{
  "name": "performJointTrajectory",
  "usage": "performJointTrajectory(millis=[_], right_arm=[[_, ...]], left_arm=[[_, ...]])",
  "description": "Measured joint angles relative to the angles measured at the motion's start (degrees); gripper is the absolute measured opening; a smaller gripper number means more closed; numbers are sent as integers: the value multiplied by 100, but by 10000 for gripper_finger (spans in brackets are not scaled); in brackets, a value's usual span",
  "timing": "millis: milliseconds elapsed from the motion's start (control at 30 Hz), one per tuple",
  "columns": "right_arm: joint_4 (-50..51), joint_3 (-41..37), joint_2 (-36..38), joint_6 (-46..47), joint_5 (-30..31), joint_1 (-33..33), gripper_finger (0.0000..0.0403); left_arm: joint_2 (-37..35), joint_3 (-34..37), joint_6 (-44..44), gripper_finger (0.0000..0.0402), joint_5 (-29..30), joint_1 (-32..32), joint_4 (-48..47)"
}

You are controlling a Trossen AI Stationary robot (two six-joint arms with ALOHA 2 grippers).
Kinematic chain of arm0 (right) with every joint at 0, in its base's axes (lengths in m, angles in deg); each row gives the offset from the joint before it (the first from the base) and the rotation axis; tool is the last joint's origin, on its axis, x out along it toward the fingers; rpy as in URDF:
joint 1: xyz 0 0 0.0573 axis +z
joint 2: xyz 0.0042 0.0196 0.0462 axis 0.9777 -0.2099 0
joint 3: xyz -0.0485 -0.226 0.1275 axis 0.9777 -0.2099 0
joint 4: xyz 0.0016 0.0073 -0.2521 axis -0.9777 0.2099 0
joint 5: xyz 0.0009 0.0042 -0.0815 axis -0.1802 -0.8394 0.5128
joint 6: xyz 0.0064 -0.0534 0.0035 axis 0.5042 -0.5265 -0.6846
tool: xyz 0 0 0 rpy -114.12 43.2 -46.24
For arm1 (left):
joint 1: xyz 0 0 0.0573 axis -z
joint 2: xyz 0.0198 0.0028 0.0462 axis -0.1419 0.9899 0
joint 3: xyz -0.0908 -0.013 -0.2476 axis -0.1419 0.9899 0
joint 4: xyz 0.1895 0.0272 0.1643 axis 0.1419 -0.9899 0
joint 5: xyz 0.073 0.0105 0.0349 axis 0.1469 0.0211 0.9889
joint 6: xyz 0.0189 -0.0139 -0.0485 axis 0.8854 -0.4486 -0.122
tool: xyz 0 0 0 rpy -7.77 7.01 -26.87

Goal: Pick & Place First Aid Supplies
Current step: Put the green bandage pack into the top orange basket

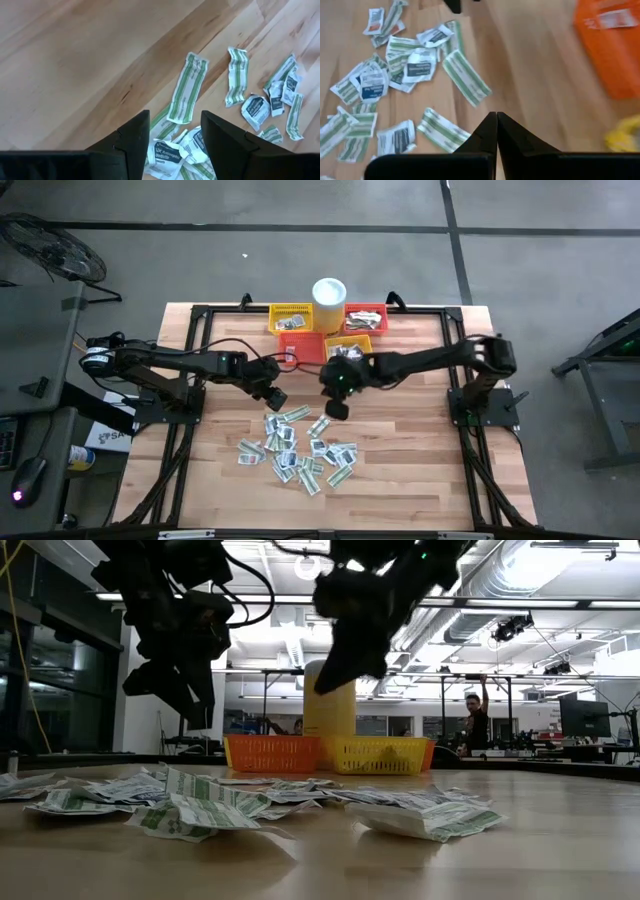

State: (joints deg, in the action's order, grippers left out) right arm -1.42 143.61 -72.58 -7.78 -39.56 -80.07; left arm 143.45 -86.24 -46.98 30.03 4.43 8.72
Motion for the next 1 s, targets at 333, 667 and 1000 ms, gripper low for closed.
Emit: performJointTrajectory(millis=[333, 667, 1000], right_arm=[[-1336, 0, -993, 137, -240, 246, 0], [-1612, -2, -1426, 130, -248, 285, 0], [-1961, -9, -1600, 130, -300, 287, 0]], left_arm=[[0, 0, -82, 176, -95, 3, 18], [52, 4, -145, 176, -124, 4, 99], [89, 7, -268, 176, -100, 4, 92]])
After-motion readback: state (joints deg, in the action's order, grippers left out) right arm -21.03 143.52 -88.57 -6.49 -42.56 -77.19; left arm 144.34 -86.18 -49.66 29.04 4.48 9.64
